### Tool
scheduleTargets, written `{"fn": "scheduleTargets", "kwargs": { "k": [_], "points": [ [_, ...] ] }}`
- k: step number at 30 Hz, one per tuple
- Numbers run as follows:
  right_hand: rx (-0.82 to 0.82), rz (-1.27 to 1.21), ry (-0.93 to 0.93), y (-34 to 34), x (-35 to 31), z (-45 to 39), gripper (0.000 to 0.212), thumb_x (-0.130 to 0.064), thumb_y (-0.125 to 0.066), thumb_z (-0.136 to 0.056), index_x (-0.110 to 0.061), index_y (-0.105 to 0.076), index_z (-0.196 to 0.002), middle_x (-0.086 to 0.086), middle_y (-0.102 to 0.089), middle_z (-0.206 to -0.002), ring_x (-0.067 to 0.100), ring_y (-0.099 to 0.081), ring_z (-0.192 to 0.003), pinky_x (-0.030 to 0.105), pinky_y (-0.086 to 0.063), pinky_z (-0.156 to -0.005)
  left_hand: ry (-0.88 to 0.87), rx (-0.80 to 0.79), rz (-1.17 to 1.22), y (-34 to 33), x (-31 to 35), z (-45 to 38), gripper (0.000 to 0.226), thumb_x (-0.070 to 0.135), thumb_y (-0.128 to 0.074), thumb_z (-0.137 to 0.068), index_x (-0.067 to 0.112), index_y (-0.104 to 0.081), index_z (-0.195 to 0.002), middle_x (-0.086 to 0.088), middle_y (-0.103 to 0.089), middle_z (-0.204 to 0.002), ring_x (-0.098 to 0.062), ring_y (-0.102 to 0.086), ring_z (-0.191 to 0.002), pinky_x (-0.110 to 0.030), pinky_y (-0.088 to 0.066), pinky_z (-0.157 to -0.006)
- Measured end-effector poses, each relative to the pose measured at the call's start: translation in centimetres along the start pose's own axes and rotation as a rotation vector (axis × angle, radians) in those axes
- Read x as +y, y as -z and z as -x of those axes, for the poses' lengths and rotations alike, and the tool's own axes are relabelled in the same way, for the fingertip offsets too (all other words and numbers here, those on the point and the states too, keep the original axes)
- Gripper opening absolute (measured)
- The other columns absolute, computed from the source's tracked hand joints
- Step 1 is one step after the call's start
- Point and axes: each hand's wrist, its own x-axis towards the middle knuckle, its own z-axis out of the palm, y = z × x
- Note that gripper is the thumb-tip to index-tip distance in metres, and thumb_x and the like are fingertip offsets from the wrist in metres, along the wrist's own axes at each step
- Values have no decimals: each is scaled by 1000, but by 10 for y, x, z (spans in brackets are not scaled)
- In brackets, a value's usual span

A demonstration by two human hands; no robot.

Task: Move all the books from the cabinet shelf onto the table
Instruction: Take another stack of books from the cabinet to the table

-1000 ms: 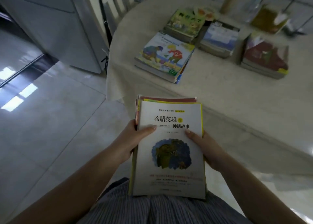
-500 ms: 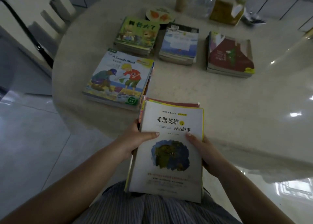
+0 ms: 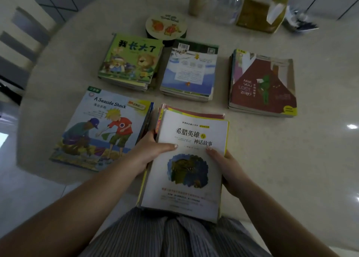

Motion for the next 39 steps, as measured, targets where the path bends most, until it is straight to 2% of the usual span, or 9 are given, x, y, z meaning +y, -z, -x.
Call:
{"fn": "scheduleTargets", "kwargs": {
  "k": [4, 7, 12, 15, 21, 27, 31, 36, 39],
  "points": [
    [17, 39, -68, 4, -12, -19, 47, -39, -62, -86, -20, -49, -126, 7, -68, -112, 26, -69, -96, 45, -59, -79, 23, -11, -8, -1, 17, -16, 95, 34, -86, -61, 17, -37, -141, -7, -59, -129, -24, -61, -108, -44, -50, -95],
    [-2, 77, -110, 7, -18, -23, 42, -41, -60, -87, -23, -50, -123, 5, -69, -110, 24, -69, -94, 44, -59, -77, 53, -13, -19, -2, 18, -22, 87, 28, -83, -68, 17, -36, -141, -8, -59, -129, -25, -60, -108, -43, -50, -94],
    [-34, 282, -74, 11, -24, -29, 34, -47, -58, -87, -30, -55, -115, 1, -70, -108, 22, -68, -95, 51, -56, -83, 35, 2, -51, -1, 20, -20, 112, 48, -84, -40, 21, -40, -139, -3, -61, -128, -21, -61, -110, -47, -47, -100],
    [-42, 464, -34, 15, -31, -32, 28, -52, -57, -85, -35, -58, -107, 0, -69, -109, 23, -67, -96, 50, -57, -82, 34, 19, -85, 1, 22, -26, 113, 51, -82, -38, 22, -40, -139, -1, -61, -127, -21, -61, -110, -47, -48, -99],
    [-46, 921, 11, 21, -43, -35, 60, -69, -48, -79, -26, -53, -119, 0, -67, -108, 22, -67, -88, 41, -60, -71, 65, 71, -167, -2, 23, -27, 97, 43, -83, -58, 17, -38, -140, -4, -57, -130, -25, -58, -113, -48, -47, -99],
    [50, 1235, 45, 23, -43, -37, 82, -84, -31, -72, -20, -50, -118, 6, -67, -107, 29, -64, -94, 39, -53, -77, -46, 139, -299, -8, 12, -24, 98, 64, -65, -52, 26, -39, -139, -4, -44, -141, -24, -48, -122, -49, -41, -104],
    [72, 1346, 25, 22, -47, -36, 83, -84, -28, -73, -18, -49, -117, 7, -66, -103, 29, -64, -93, 36, -50, -72, -86, 173, -323, -15, 14, -9, 74, 52, -63, -72, 24, -39, -136, -2, -51, -133, -25, -47, -123, -51, -40, -103],
    [55, 1369, 39, 26, -49, -32, 75, -79, -23, -79, -17, -51, -109, 8, -65, -97, 31, -62, -92, 37, -48, -73, -159, 184, -258, -18, 11, 0, 60, 24, -63, -88, 22, -34, -141, 5, -51, -127, -12, -50, -108, -30, -40, -87],
    [74, 1458, 59, 26, -51, -27, 68, -79, -22, -80, -18, -47, -99, 0, -54, -77, 26, -56, -77, 34, -44, -65, -154, 209, -226, -16, 6, 11, 72, 28, -60, -90, 24, -19, -149, 5, -36, -144, -17, -40, -127, -34, -37, -101]
  ]
}}
